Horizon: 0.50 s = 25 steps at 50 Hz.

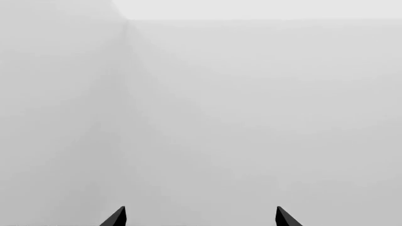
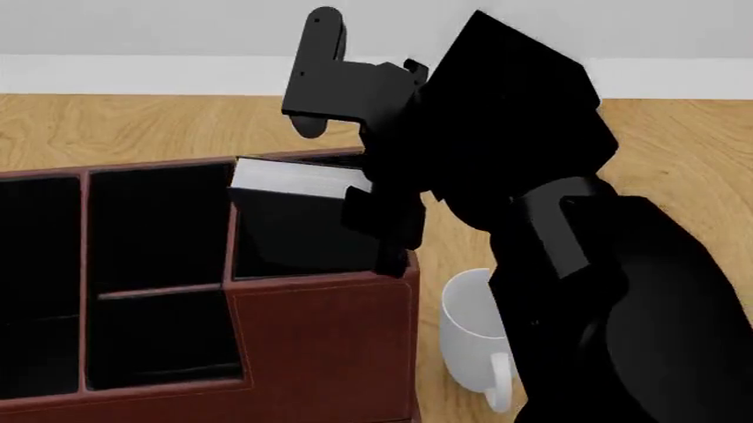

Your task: Pick up the book and place it in the right compartment of the caddy.

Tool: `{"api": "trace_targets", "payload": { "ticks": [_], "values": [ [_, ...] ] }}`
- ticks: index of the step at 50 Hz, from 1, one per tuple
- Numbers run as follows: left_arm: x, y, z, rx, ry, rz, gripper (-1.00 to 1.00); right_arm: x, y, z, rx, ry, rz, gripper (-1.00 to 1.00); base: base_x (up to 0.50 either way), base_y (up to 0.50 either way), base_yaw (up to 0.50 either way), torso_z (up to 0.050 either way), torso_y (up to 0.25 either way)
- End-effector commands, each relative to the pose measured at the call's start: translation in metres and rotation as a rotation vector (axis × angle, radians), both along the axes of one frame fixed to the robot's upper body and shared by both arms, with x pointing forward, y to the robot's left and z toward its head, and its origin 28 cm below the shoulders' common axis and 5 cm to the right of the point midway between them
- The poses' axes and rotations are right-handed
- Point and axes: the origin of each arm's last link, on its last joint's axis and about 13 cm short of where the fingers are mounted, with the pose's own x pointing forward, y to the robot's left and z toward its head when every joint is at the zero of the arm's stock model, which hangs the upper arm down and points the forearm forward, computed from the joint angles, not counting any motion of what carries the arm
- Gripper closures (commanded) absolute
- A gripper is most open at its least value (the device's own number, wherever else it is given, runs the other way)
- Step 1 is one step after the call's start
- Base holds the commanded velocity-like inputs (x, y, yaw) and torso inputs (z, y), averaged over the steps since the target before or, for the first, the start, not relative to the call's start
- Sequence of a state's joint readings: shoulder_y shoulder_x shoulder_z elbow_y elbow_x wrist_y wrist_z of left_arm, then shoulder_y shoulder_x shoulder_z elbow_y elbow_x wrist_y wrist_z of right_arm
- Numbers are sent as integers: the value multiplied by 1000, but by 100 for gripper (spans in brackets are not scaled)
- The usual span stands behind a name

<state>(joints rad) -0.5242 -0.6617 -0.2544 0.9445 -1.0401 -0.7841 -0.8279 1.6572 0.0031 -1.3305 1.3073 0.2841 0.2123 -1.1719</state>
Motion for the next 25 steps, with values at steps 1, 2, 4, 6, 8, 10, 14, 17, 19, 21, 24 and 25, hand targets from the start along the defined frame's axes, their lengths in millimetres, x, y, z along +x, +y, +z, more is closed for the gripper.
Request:
{"api": "trace_targets", "payload": {
  "ticks": [1,2,4,6,8,10,14,17,19,21,24,25],
  "values": [
    [-1,2,-3,-5,6,9,-100,1,7,-5,33,-23,34,100,0,0,3,0,0],
    [-1,2,-3,-5,7,10,-100,1,7,-6,33,-25,33,100,0,0,0,0,0],
    [-1,2,-3,-5,7,11,-100,1,8,-6,37,-27,30,100,0,0,0,0,0],
    [-2,3,-3,-5,7,13,-100,1,8,-6,44,-46,22,100,0,0,0,0,0],
    [-2,3,-2,-4,5,13,-100,1,8,-5,46,-63,19,-100,0,0,0,0,5],
    [-3,3,-2,-4,4,14,-100,0,8,-3,46,-60,18,-100,0,0,0,0,0],
    [-3,3,-1,-4,2,14,-100,0,9,-2,47,-68,18,-100,0,0,0,0,0],
    [-2,2,-1,-3,2,12,-100,0,9,-1,48,-69,20,-100,0,0,0,0,0],
    [-2,2,-1,-4,2,12,-100,0,9,-1,45,-70,21,-100,0,0,0,0,0],
    [-3,2,0,-3,0,13,-100,0,8,-1,47,-72,20,-100,0,0,0,0,0],
    [-3,2,0,-2,-1,12,-100,0,9,0,48,-73,22,-100,0,0,0,0,0],
    [-3,2,0,-3,-1,12,-100,0,9,1,49,-74,21,-100,0,0,0,0,0]
  ]
}}
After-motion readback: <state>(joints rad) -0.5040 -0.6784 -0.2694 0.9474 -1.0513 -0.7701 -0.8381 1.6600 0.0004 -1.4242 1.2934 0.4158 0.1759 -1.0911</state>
